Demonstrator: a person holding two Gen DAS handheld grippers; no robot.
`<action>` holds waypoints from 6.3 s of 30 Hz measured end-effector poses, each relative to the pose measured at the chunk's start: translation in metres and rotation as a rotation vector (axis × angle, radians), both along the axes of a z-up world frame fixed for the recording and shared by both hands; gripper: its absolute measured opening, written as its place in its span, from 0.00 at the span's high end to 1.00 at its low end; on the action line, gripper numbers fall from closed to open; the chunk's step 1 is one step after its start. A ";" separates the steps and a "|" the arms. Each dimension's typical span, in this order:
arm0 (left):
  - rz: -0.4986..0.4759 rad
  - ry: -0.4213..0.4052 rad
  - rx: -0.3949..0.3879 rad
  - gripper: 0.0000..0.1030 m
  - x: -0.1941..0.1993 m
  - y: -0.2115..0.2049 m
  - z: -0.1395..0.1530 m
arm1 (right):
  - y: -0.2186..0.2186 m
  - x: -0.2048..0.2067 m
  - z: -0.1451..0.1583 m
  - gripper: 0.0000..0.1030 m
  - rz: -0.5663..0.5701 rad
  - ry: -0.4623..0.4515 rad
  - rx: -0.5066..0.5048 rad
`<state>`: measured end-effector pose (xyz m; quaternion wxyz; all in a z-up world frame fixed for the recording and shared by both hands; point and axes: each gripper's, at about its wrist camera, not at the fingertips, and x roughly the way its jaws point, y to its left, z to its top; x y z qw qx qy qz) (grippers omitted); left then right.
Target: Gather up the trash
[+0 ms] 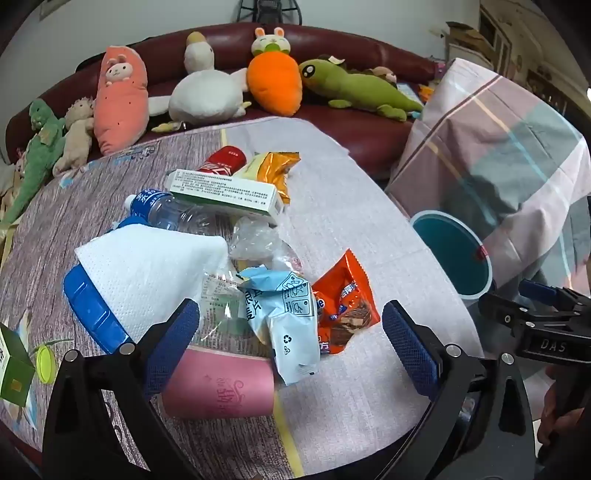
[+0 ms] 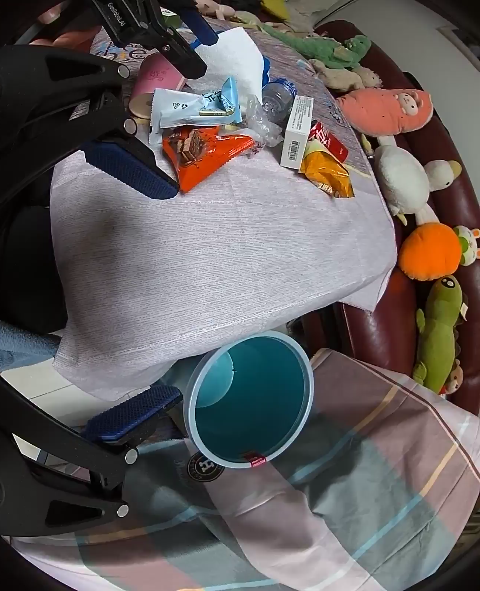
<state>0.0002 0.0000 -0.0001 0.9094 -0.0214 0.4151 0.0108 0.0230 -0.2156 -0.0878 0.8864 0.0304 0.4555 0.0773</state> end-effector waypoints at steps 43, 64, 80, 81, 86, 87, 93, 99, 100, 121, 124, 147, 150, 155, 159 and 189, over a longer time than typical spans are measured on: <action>0.053 0.022 -0.037 0.03 -0.003 0.019 -0.006 | -0.002 0.001 0.007 0.06 0.008 -0.006 -0.020; 0.065 0.034 -0.036 0.03 -0.003 0.021 -0.003 | -0.003 0.003 0.009 0.06 0.006 0.003 -0.013; 0.081 0.053 -0.023 0.03 -0.004 0.023 -0.006 | 0.001 0.008 0.005 0.06 0.021 0.016 -0.004; 0.084 0.057 -0.022 0.03 -0.003 0.023 -0.006 | 0.001 0.008 0.004 0.06 0.023 0.017 -0.003; 0.114 0.080 -0.026 0.03 -0.005 0.030 -0.007 | 0.001 0.011 0.003 0.06 0.033 0.017 0.008; 0.127 0.090 -0.029 0.03 -0.007 0.033 -0.008 | 0.001 0.012 0.003 0.06 0.035 0.016 0.011; 0.225 0.182 -0.100 0.03 -0.016 0.060 -0.021 | -0.001 0.015 0.005 0.06 0.050 0.000 0.052; 0.377 0.247 -0.285 0.04 -0.036 0.094 -0.033 | -0.006 0.019 0.001 0.06 0.061 -0.003 0.096; 0.405 0.253 -0.324 0.03 -0.039 0.099 -0.034 | -0.007 0.021 0.001 0.06 0.062 -0.003 0.104; 0.609 0.331 -0.559 0.04 -0.023 0.100 -0.069 | 0.000 0.055 -0.016 0.06 0.139 0.033 0.118; 0.584 0.328 -0.526 0.14 -0.014 0.100 -0.074 | 0.006 0.057 -0.018 0.06 0.158 0.041 0.106; 0.493 0.310 -0.393 0.15 -0.007 0.079 -0.071 | 0.038 0.076 -0.022 0.06 0.265 0.085 0.103; 0.430 0.280 -0.381 0.38 0.000 0.071 -0.065 | 0.038 0.078 -0.025 0.06 0.262 0.099 0.098; 0.340 0.272 -0.274 0.43 0.011 0.062 -0.061 | 0.043 0.077 -0.028 0.06 0.266 0.118 0.087; 0.337 0.271 -0.265 0.38 0.023 0.058 -0.063 | 0.045 0.074 -0.024 0.06 0.259 0.115 0.080; 0.202 -0.023 -0.322 0.36 0.057 0.182 0.027 | 0.208 0.137 0.043 0.39 0.551 0.074 -0.180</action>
